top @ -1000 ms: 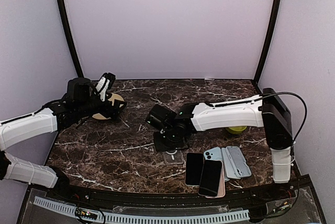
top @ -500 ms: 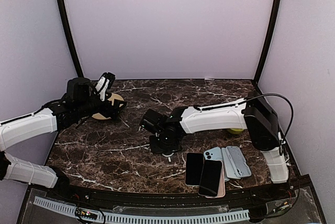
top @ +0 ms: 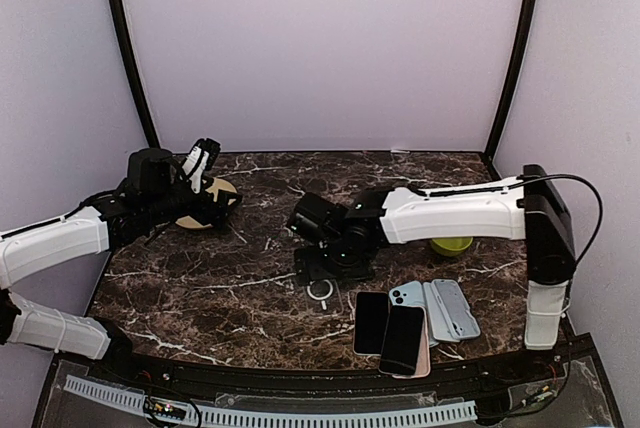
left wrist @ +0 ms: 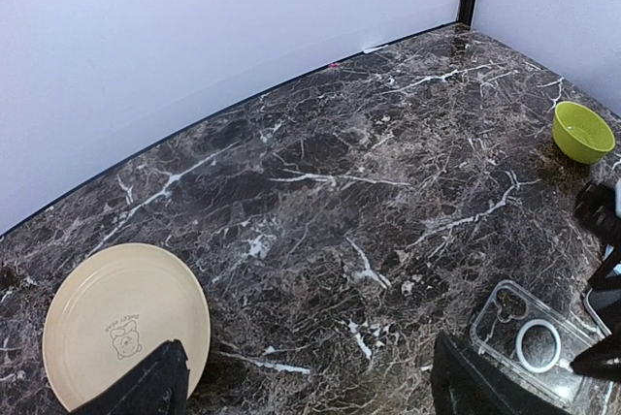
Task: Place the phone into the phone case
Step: Place the phone case at the center of the board, then pick up the phone from the phone case.
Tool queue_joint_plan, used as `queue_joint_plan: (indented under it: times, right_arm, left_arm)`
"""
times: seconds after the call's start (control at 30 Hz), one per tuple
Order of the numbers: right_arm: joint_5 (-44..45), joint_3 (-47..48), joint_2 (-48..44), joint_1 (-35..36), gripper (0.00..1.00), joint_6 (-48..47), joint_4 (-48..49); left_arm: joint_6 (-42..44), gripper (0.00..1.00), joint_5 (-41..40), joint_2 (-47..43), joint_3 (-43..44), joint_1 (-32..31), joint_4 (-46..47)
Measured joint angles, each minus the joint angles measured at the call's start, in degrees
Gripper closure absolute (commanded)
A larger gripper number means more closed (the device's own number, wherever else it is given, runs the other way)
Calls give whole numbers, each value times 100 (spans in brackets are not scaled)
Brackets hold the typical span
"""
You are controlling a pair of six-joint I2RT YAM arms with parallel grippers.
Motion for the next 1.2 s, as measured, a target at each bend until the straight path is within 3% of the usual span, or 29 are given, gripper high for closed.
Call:
queue_joint_plan:
  times: [0.3,0.6,1.2]
  right_arm:
    - [831,-1532,-1510,144,2,1434,-1285]
    - [619,-2575,-1834,732,19,2669,-1484]
    - [146,-3029,-1829,955,8,3176,-1217]
  left_arm:
    - [-4,11,149,0,0,0,4]
    - [-46,11,240,0,0,-9,7]
    - [-68,11,382,0,-2,-37,13]
